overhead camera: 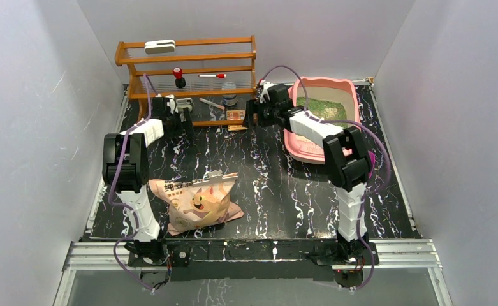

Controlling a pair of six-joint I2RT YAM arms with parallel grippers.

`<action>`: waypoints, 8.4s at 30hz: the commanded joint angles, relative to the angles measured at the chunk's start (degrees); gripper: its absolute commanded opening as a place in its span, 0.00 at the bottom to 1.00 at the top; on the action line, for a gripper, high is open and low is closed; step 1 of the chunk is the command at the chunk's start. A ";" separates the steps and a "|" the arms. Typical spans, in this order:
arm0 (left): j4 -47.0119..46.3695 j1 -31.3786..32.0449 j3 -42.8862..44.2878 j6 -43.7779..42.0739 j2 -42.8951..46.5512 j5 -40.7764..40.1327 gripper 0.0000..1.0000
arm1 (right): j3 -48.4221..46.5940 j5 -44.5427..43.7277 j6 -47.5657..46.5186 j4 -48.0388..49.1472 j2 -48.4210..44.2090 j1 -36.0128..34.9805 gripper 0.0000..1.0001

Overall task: Fill the litter box with clean litter
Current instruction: Move the distractor to the center of the board, then move the litter box to the center of the board, then remove the clamp from the cat litter bag, then place the clamp at the center of the board, then move the cat litter bag to the center of the board.

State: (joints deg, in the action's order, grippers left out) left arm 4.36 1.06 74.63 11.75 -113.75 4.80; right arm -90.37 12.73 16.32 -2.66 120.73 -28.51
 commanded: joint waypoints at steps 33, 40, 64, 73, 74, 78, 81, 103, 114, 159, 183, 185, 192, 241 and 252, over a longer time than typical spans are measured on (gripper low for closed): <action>25.45 -0.97 -12.05 9.96 49.91 25.12 0.98 | 11.59 7.20 -9.48 -25.74 -21.26 15.23 0.91; 25.83 -0.97 -12.48 11.58 54.43 26.90 0.98 | 8.46 6.18 -11.84 -28.88 -15.31 12.58 0.91; 28.74 -0.97 -11.96 8.04 54.96 29.76 0.98 | 26.99 18.48 -14.44 -20.87 -22.95 2.31 0.84; 30.28 -0.97 -12.65 5.01 54.25 36.41 0.98 | 33.56 15.15 -10.70 -18.03 -29.35 -2.24 0.90; 30.51 -0.97 -12.84 4.54 54.37 37.37 0.98 | 32.86 13.04 -10.67 -18.45 -29.98 -2.22 0.92; 31.99 -0.93 -12.37 2.33 55.37 38.15 0.98 | 27.63 3.22 -10.03 -20.79 -32.60 -2.23 0.96; 34.92 0.47 -9.55 1.98 54.64 35.57 0.97 | 26.78 -6.23 -7.95 -20.38 -37.46 -2.23 0.97; 43.76 1.49 -11.86 19.72 66.33 6.64 0.95 | 31.42 13.31 -30.38 11.74 -40.15 -21.65 0.95; 44.97 1.49 -12.63 19.96 67.49 7.97 0.97 | 25.33 24.68 -38.08 7.95 -30.77 -24.75 0.91; 44.24 1.49 -13.77 16.45 65.38 13.84 0.98 | 25.01 11.84 -30.30 11.14 -38.41 -24.66 0.03; 45.57 1.49 -17.21 29.52 68.95 -8.95 0.98 | 58.64 2.43 10.10 -7.27 -57.00 -24.74 0.11; 45.32 1.49 -17.33 29.60 68.93 -9.03 0.98 | 57.54 2.98 8.58 -7.37 -54.10 -24.67 0.13; 45.48 1.49 -16.64 29.08 68.61 -7.62 0.98 | 56.62 -0.08 6.20 -8.67 -51.43 -24.75 0.23; 47.14 1.49 -17.59 29.64 69.51 -5.42 0.98 | 6.09 26.74 -27.81 -12.54 -14.07 -24.83 0.69; 46.88 1.49 -14.18 28.78 66.71 -8.19 0.98 | 4.24 18.62 -31.57 -9.47 -14.48 -25.19 0.00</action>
State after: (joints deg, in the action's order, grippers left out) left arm 51.42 2.52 57.41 41.71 -46.76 -2.15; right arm -86.46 35.70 -12.75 -17.78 110.87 -53.71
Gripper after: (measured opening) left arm 0.983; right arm 0.095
